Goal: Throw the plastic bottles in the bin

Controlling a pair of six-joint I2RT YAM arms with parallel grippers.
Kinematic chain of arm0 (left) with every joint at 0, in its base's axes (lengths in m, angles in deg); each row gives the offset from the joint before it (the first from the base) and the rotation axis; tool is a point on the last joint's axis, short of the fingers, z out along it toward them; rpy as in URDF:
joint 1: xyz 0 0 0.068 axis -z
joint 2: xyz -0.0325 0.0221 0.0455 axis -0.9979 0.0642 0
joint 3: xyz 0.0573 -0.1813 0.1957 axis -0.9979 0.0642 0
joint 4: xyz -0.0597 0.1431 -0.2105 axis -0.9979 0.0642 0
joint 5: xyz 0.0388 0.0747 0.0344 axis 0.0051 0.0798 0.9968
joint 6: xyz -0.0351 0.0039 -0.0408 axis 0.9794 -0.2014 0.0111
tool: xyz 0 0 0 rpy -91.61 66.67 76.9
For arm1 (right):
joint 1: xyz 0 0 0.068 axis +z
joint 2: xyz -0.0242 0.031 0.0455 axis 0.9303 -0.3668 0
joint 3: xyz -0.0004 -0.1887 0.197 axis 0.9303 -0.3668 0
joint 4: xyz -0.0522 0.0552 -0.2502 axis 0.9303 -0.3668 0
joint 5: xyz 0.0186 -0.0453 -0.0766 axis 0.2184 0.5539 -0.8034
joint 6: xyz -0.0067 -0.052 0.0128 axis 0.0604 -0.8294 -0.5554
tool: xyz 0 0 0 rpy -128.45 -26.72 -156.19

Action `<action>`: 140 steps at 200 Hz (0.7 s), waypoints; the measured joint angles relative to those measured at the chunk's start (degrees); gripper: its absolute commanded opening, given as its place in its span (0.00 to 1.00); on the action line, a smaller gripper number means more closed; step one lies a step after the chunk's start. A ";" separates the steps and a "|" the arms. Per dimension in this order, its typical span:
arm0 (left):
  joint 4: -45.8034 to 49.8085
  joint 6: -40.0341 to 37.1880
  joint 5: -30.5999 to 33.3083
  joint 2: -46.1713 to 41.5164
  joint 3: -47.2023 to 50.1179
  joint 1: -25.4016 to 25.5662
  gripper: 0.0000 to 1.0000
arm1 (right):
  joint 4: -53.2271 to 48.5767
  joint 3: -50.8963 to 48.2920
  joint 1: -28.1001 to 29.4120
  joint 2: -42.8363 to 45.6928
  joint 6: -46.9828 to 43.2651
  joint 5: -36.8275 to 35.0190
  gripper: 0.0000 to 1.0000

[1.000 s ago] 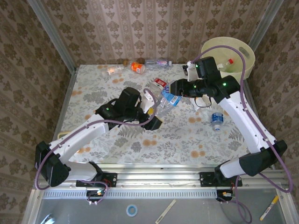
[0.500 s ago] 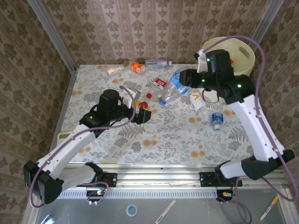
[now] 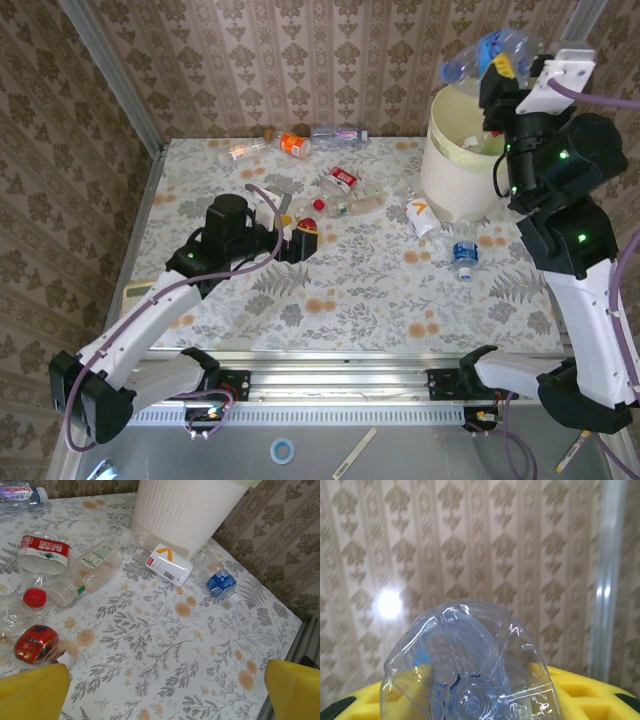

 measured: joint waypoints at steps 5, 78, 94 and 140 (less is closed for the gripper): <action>-0.02 0.04 0.04 0.00 0.11 -0.09 1.00 | 1.29 0.22 0.00 -0.24 -1.20 -0.76 0.00; -0.83 1.09 0.46 -0.57 0.31 -0.48 1.00 | -2.71 9.53 -7.72 -9.66 -2.21 -3.52 0.08; -1.05 1.29 0.85 -0.92 0.48 -0.52 1.00 | -14.25 23.74 -13.66 -18.51 2.97 -3.17 0.32; -0.74 1.51 1.11 -1.40 0.96 -1.22 1.00 | -49.57 58.93 -18.16 -44.11 14.71 1.14 0.82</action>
